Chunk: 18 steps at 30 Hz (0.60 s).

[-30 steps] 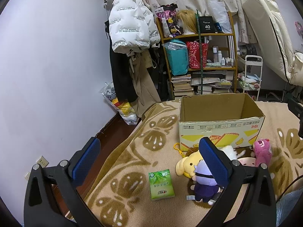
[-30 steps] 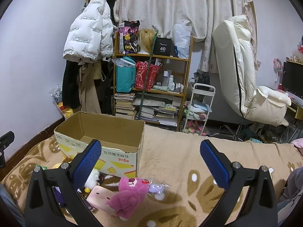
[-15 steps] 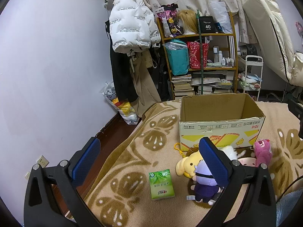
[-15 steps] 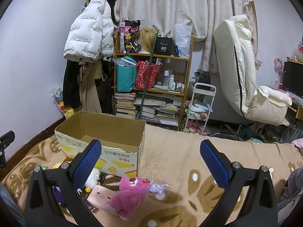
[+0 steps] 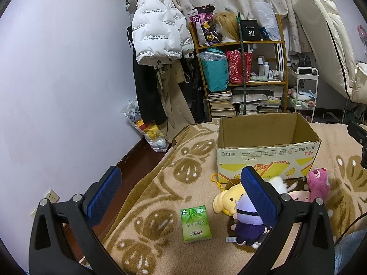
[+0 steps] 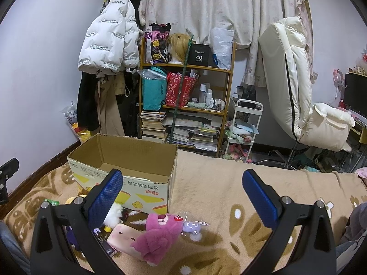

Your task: Organize soft objects

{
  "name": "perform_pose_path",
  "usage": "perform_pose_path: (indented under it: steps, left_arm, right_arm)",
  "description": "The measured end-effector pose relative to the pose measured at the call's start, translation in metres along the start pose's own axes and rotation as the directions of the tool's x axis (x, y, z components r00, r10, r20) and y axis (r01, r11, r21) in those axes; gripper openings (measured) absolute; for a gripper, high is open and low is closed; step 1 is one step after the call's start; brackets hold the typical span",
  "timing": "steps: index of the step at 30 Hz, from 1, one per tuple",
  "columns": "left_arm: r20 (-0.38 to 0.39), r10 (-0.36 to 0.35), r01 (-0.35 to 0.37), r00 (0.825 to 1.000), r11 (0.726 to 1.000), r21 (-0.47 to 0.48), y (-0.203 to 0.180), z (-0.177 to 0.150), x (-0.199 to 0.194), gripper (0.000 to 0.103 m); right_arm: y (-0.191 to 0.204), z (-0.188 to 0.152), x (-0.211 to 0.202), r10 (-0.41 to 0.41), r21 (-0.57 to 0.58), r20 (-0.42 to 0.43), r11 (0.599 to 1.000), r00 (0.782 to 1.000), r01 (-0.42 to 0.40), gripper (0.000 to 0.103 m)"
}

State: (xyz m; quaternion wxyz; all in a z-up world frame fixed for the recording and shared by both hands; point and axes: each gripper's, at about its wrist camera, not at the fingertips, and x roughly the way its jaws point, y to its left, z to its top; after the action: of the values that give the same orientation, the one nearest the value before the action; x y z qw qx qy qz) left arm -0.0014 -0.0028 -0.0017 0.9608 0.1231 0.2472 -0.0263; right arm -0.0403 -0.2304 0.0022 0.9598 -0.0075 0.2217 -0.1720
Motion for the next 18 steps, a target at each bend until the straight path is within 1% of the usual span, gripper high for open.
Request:
perform_pose_path:
  steps: [18]
  left_arm:
    - [-0.003,0.001,-0.001,1.000,1.000,0.002,0.0001,-0.0017,-0.0002,0.102]
  right_arm:
    - [0.0001,-0.0008,0.0011,0.001,0.002,-0.004,1.000,1.000,-0.001,0.103]
